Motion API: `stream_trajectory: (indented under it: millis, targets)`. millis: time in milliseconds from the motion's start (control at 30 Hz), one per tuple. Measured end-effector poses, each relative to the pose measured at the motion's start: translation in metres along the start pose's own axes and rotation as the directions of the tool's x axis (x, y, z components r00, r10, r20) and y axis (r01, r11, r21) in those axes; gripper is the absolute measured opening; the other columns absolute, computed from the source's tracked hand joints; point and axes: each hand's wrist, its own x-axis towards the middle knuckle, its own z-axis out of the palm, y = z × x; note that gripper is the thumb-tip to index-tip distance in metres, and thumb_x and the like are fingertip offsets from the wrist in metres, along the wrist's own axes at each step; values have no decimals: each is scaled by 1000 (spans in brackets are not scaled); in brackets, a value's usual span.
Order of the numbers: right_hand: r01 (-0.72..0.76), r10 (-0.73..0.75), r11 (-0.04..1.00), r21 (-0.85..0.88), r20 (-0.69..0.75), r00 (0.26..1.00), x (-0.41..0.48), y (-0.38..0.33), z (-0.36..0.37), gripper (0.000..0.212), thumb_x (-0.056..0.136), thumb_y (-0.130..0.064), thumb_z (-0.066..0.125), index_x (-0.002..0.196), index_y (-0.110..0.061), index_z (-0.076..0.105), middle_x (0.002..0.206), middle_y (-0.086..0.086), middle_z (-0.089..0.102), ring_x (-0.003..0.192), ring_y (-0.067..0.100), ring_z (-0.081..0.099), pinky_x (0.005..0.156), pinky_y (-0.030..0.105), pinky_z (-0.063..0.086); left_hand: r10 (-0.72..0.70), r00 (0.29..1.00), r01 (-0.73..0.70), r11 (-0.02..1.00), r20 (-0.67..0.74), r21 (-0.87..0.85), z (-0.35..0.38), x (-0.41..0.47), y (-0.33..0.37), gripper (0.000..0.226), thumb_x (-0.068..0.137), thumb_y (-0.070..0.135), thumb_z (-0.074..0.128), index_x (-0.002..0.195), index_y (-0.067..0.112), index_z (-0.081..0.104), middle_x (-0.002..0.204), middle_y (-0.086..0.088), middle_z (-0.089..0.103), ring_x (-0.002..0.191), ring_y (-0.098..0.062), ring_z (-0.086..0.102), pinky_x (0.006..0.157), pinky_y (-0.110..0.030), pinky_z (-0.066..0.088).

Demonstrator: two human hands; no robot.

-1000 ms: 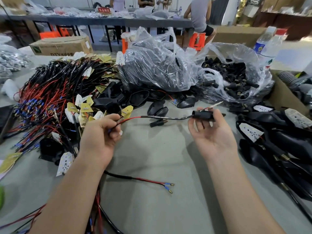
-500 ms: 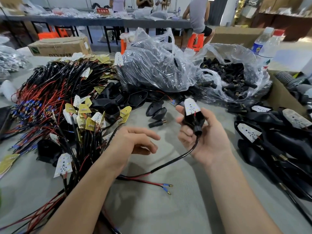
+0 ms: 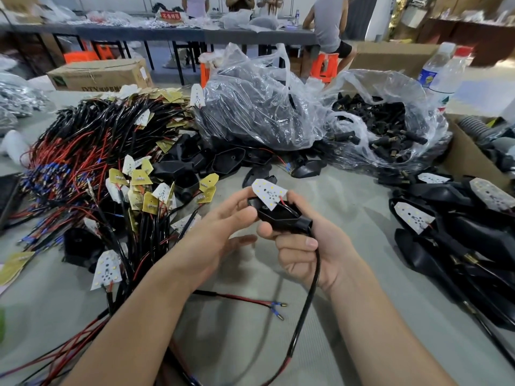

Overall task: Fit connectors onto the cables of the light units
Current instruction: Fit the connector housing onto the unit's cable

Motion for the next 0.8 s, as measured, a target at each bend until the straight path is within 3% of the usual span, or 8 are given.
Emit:
stream_trajectory:
  millis: [167,267,333,467,533,633,733,800]
  targets:
    - [-68,66,996,50,43,997,-4,1,-1,60,97,-48,52,109,10,62,83,30,70,31,3,22,28,16,24,46,989,-24,988,143,-152,-7,-1,3,87,67,32,91,144,15,55,124,-18,55,121,-27,58,111,-44,47]
    - [-79,79,997,-22,7,997,2,7,-3,69,98,-52,45,98,14,63,74,22,69,29,3,21,27,15,21,88,986,-62,983,143,-175,-6,-2,1,67,62,37,96,120,12,73,117,-21,60,113,-30,62,101,-37,53]
    - [-49,49,988,-149,-6,999,6,10,-1,72,96,-56,41,88,9,70,72,15,70,25,4,25,28,13,20,96,988,-70,978,122,-196,-8,-3,1,58,62,41,95,109,13,77,117,-23,60,112,-32,59,97,-35,52]
    - [19,-54,950,-312,-103,993,13,12,1,72,97,-62,38,101,-1,75,71,17,71,29,6,43,30,15,30,41,996,-20,967,75,-254,-12,-2,1,56,75,27,86,123,4,68,120,-20,67,103,-31,61,98,-40,49]
    - [44,-142,917,-398,-221,965,14,10,0,73,98,-63,40,107,0,74,71,20,70,36,14,53,33,19,41,17,1000,-12,958,14,-285,-14,1,1,47,86,16,69,132,9,64,128,-15,66,115,-31,62,107,-43,46]
    - [81,-259,868,-489,-307,916,10,5,1,52,100,-49,52,84,-9,81,70,18,70,42,17,58,37,21,47,19,998,-42,934,-67,-356,-23,4,3,49,86,13,58,134,22,65,132,-4,68,118,-19,65,108,-41,47]
    - [161,-431,748,-644,-286,856,6,0,-1,21,100,-15,60,81,-8,66,66,13,65,40,11,45,36,18,33,29,994,-73,888,-102,-453,-31,5,5,52,88,11,56,137,27,65,133,-1,68,115,-15,66,101,-38,55]
    - [215,-527,651,-728,-229,819,7,0,-2,24,99,-5,57,75,-8,59,63,12,60,38,9,34,37,18,23,46,993,-94,864,-107,-495,-32,6,4,52,88,12,56,137,28,65,129,1,69,111,-13,65,94,-34,57]
